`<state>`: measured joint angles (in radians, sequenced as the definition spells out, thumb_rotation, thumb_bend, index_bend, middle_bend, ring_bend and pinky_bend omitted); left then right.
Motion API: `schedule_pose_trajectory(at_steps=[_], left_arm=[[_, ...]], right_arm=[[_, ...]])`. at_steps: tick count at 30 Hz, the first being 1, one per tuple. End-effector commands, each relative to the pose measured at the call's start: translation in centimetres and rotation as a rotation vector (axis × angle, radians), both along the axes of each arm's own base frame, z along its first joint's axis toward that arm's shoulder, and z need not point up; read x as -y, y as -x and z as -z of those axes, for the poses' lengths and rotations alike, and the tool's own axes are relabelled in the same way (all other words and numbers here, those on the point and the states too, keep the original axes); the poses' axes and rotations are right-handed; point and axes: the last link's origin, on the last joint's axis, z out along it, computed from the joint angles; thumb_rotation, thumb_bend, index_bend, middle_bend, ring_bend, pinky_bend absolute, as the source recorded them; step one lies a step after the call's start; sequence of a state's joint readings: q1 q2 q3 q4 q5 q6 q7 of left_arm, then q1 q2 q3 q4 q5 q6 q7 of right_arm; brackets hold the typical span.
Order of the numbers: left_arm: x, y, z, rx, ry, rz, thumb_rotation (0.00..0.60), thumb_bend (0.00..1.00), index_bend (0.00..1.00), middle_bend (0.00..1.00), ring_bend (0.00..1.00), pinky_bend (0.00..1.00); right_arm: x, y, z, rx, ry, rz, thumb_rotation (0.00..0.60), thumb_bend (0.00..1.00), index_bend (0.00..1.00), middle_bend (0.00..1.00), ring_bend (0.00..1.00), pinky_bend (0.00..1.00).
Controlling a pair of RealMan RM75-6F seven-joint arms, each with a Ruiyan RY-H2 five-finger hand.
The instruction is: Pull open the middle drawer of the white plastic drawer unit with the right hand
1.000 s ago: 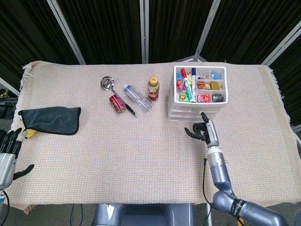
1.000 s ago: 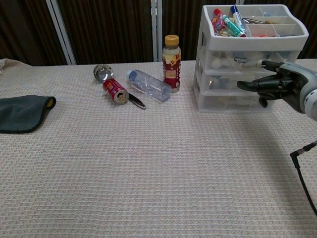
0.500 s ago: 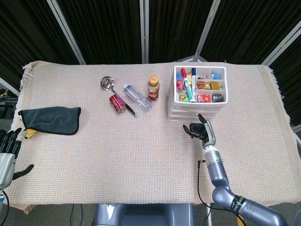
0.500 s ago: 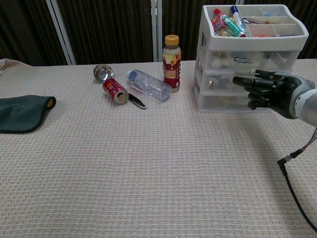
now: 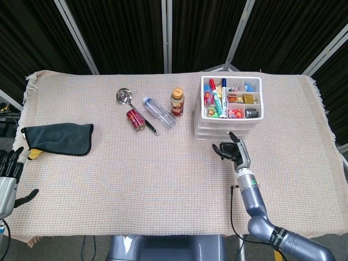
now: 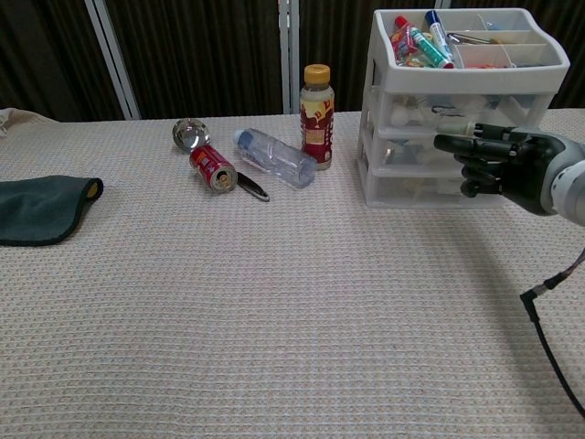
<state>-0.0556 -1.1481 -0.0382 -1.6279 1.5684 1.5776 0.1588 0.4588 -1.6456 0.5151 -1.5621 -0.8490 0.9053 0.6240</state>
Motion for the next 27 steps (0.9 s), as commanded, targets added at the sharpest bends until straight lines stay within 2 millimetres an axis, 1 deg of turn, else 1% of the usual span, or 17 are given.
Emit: schedule_pose_trajectory(at_steps=[1,8,16,18,22,27], left_arm=[[0.0,0.0,0.0,-0.001,0.0,0.001,0.6,0.0,0.0,0.0,0.0,0.0],[0.1,-0.1,0.0,0.001,0.001,0.001,0.6,0.0,0.0,0.0,0.0,0.0],[0.0,0.0,0.1,0.001,0.007,0.001,0.6,0.0,0.0,0.0,0.0,0.0],[0.0,0.0,0.1,0.001,0.007,0.001,0.6,0.0,0.0,0.0,0.0,0.0],[-0.1,0.1,0.1,0.002,0.01,-0.003,0.6,0.0,0.0,0.0,0.0,0.0],[-0.1,0.1,0.2,0.0,0.015,-0.003,0.6,0.0,0.0,0.0,0.0,0.0]], right_arm=[[-0.2,0.0,0.0,-0.003,0.01,0.005,0.6,0.21,0.3,0.89,0.92,0.77],[0.2,0.2,0.1,0.002,0.008,0.021,0.6,0.21,0.28,0.89,0.92,0.77],[1.4,0.0,0.3,0.036,0.001,0.028,0.6,0.22,0.28,0.89,0.92,0.77],[1.6,-0.1,0.4,0.04,0.001,0.028,0.6,0.22,0.3,0.89,0.92,0.77],[1.7,-0.3,0.7,0.074,-0.018,0.027,0.6,0.22,0.38,0.89,0.92,0.76],[1.2,-0.5,1.2,0.088,-0.037,0.018,0.6,0.22,0.4,0.89,0.92,0.76]])
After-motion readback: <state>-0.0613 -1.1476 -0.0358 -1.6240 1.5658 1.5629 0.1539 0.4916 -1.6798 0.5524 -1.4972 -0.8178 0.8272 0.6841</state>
